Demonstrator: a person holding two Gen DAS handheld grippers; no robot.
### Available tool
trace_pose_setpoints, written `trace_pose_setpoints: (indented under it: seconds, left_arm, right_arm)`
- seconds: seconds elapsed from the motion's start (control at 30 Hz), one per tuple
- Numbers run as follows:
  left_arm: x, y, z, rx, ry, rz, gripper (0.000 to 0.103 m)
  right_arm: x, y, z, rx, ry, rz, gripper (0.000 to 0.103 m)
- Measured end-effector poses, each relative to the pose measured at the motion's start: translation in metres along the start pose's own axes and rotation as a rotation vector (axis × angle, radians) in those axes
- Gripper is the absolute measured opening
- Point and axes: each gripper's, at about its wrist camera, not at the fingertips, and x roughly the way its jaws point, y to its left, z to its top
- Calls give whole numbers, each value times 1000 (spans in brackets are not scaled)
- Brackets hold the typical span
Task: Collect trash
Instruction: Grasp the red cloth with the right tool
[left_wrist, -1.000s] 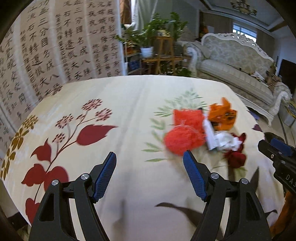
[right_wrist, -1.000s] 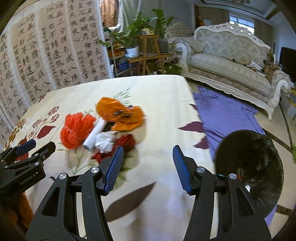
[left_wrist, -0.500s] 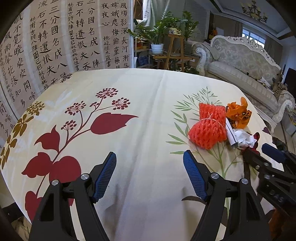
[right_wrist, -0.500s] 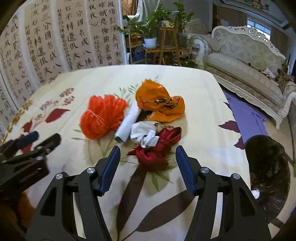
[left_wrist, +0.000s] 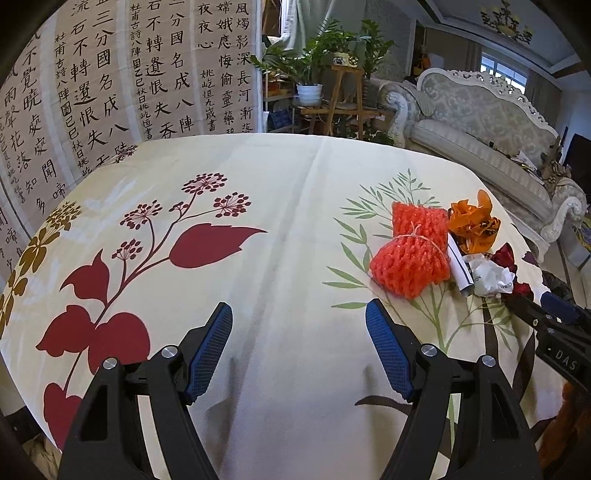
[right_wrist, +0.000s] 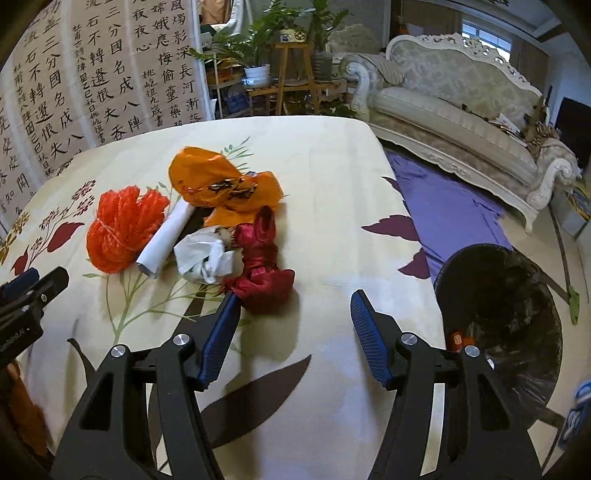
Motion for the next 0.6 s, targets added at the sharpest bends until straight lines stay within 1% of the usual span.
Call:
trace_pose_setpoints:
  seconds: [0.3, 0.33, 0.37, 0.4, 0.47, 0.5, 0.53, 0.6]
  left_arm:
    - [1, -5, 1, 8, 3, 3, 73]
    - [2, -6, 2, 9, 4, 2, 73]
    - [2, -7, 2, 10, 4, 2, 73]
    - [3, -7, 2, 11, 5, 1, 73]
    - [4, -8, 3, 12, 6, -1, 73]
    - [4, -10, 4, 14, 5, -3, 73]
    - [4, -11, 5, 16, 3, -6, 73]
    - [5, -13, 7, 18, 1, -13, 73]
  right_arm:
    - [7, 5, 7, -23, -12, 8, 60]
    - [8, 6, 8, -25, -12, 8, 57]
    - [10, 8, 10, -29, -13, 10, 51]
    - [10, 8, 10, -32, -13, 11, 48]
    - [14, 8, 12, -39, -4, 18, 37]
    - [17, 7, 13, -37, 4, 26, 34]
    - [18, 6, 13, -33, 10, 32, 28]
    - [20, 1, 14, -20, 13, 38, 25]
